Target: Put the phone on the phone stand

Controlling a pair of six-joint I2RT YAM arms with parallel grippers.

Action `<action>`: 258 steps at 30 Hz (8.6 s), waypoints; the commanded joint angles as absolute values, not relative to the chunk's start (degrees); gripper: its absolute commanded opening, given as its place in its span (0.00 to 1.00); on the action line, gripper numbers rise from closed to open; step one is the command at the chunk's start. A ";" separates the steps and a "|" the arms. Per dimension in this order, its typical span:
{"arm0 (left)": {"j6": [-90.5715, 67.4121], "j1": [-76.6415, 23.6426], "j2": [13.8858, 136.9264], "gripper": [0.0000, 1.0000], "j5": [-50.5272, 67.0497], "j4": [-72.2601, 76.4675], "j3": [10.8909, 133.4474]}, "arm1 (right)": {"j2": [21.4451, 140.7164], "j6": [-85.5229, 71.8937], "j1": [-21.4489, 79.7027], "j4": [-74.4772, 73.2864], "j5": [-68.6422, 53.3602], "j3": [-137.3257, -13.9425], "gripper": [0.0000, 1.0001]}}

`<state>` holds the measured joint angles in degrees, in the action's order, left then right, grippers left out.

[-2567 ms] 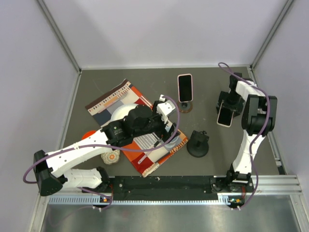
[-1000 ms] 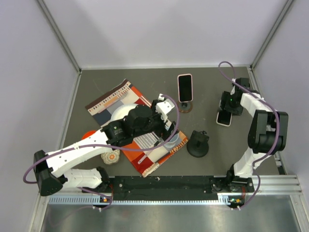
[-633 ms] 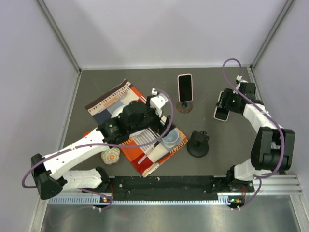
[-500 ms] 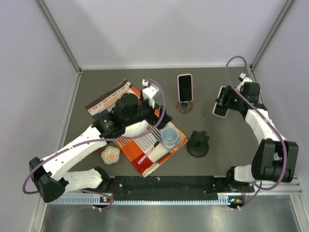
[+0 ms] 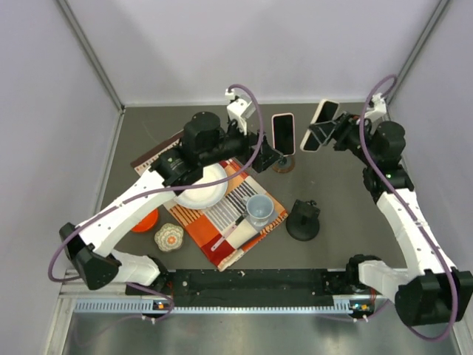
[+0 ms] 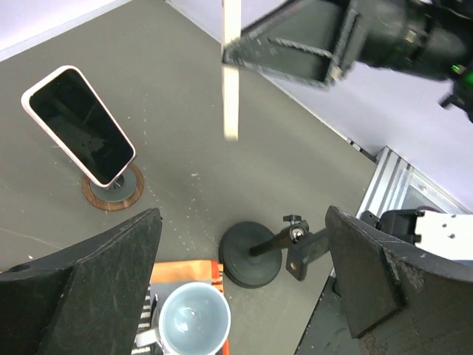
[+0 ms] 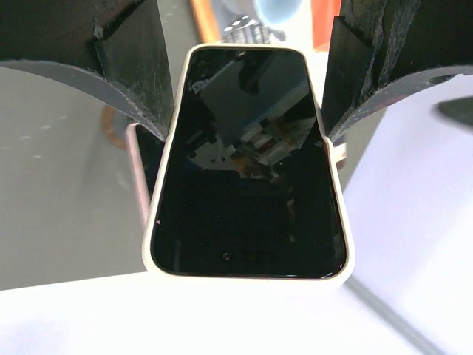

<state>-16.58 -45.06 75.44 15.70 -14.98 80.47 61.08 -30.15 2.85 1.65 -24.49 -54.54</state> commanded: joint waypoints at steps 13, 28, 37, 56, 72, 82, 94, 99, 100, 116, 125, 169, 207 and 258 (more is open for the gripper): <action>-15.38 -46.84 82.70 0.86 9.40 -11.95 84.03 | 53.00 -40.08 24.16 0.09 -7.75 -58.36 0.00; -18.63 -49.66 80.51 0.00 9.22 -7.21 77.70 | 48.25 -41.67 26.81 -5.80 -14.74 -55.55 0.16; -19.95 -49.48 68.92 0.00 17.21 -5.60 67.33 | 46.06 -21.84 26.81 -17.30 -28.29 -58.44 0.99; -20.57 -49.48 47.46 0.00 36.38 -16.53 61.53 | 48.51 -6.76 26.81 -27.61 -61.16 -68.38 0.86; -20.13 -49.40 49.31 0.00 39.73 -12.83 58.36 | 52.56 -21.27 30.76 -4.05 -67.51 -62.05 0.52; -19.95 -49.48 49.39 0.00 38.94 -11.86 57.83 | 53.00 -23.37 32.08 -1.32 -68.82 -58.98 0.04; -18.01 -49.40 46.68 0.55 17.34 -21.00 60.91 | 40.98 -8.89 32.17 -14.15 -33.44 -58.46 0.00; -19.24 -49.40 43.07 0.62 5.10 -16.45 56.35 | 31.47 -7.91 32.17 -13.27 -11.89 -56.60 0.00; -19.60 -49.48 43.50 0.61 5.27 -15.22 54.77 | 30.77 -7.74 32.17 -14.66 -9.34 -57.73 0.00; -16.52 -63.19 74.08 0.43 -2.90 -2.27 62.48 | 28.74 5.18 32.17 -32.69 10.90 -73.39 0.00; -19.34 -67.76 79.01 0.52 -5.36 -2.46 65.56 | 30.32 6.94 32.17 -34.63 7.38 -72.86 0.00; -17.58 -69.70 85.25 0.34 -9.49 -6.94 69.70 | 33.05 7.38 32.17 -40.43 -2.90 -75.50 0.00; -0.70 -68.91 81.04 0.00 1.85 3.07 61.97 | 31.90 14.15 32.17 -59.85 -32.77 -74.80 0.00; 9.94 -55.55 83.58 0.00 30.59 2.20 62.05 | 37.97 20.22 27.07 -27.68 -45.97 -46.93 0.00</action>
<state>9.19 -56.34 84.16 28.38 0.84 61.82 39.90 21.52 27.92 -32.45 -46.41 -46.15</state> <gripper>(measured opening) 0.036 0.132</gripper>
